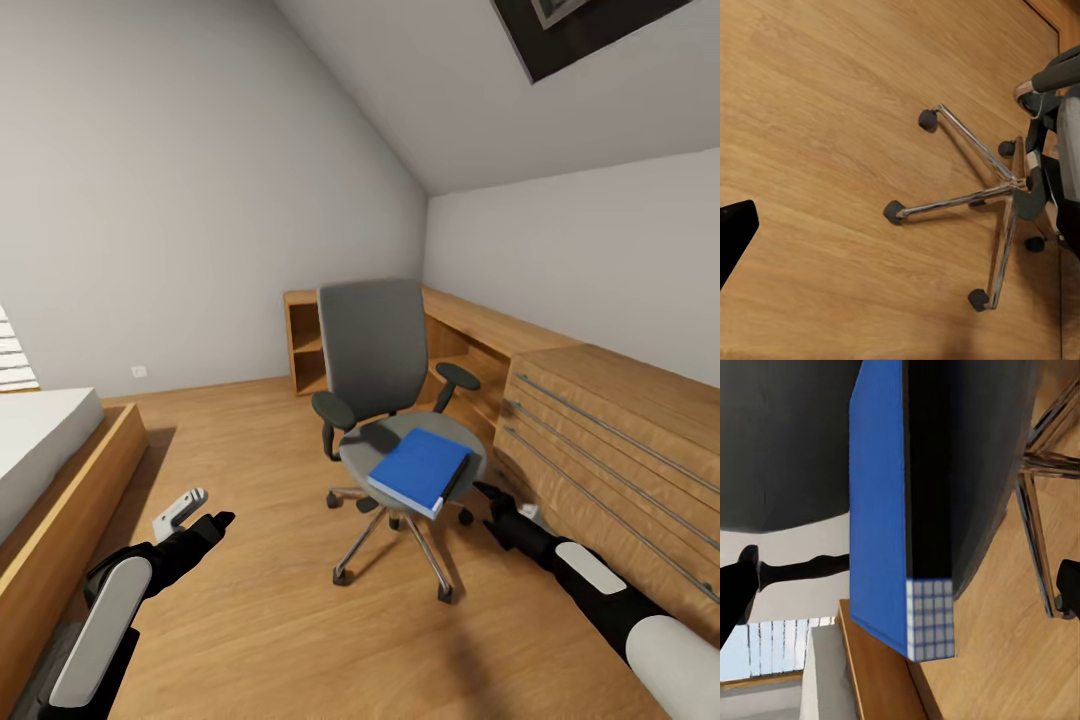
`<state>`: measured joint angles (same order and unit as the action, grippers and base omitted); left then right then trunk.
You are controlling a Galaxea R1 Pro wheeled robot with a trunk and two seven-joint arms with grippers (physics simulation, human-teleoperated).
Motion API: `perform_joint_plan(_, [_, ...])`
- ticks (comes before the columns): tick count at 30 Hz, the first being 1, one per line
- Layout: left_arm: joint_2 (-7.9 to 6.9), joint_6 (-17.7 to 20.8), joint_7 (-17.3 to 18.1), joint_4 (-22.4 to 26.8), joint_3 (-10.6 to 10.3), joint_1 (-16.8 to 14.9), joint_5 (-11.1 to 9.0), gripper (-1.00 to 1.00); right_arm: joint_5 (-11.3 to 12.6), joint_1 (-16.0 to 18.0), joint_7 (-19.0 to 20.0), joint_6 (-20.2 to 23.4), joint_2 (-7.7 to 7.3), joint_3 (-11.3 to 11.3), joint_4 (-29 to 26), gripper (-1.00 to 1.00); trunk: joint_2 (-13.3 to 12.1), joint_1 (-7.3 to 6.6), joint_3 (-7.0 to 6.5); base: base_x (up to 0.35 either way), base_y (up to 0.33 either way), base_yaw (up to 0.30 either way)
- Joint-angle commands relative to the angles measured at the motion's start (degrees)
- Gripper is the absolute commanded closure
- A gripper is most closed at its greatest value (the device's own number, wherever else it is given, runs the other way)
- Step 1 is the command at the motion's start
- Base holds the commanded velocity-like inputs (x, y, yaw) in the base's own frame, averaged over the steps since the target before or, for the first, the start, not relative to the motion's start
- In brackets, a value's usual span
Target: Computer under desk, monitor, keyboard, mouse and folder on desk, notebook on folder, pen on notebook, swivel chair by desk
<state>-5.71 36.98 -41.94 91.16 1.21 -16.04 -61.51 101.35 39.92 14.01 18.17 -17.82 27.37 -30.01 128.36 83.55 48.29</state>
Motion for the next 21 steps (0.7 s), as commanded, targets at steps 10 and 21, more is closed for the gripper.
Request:
perform_joint_plan(10, [-0.01, 0.11, -0.51, 0.10, -0.07, -0.05, -0.57, -1.00, 0.11, 0.07, 0.64, -0.63, 0.50, 0.65, 0.08, -1.00, 4.05, 2.19, 1.86, 0.000, 0.000, 0.000])
perform_joint_plan(21, [0.00, 0.11, -0.51, 0.07, -0.07, -0.05, -0.55, -1.00, 0.19, 0.07, 0.61, -0.21, 3.54, 0.69, -0.05, -1.00, 8.47, 4.61, 3.83, 0.000, 0.000, 0.000])
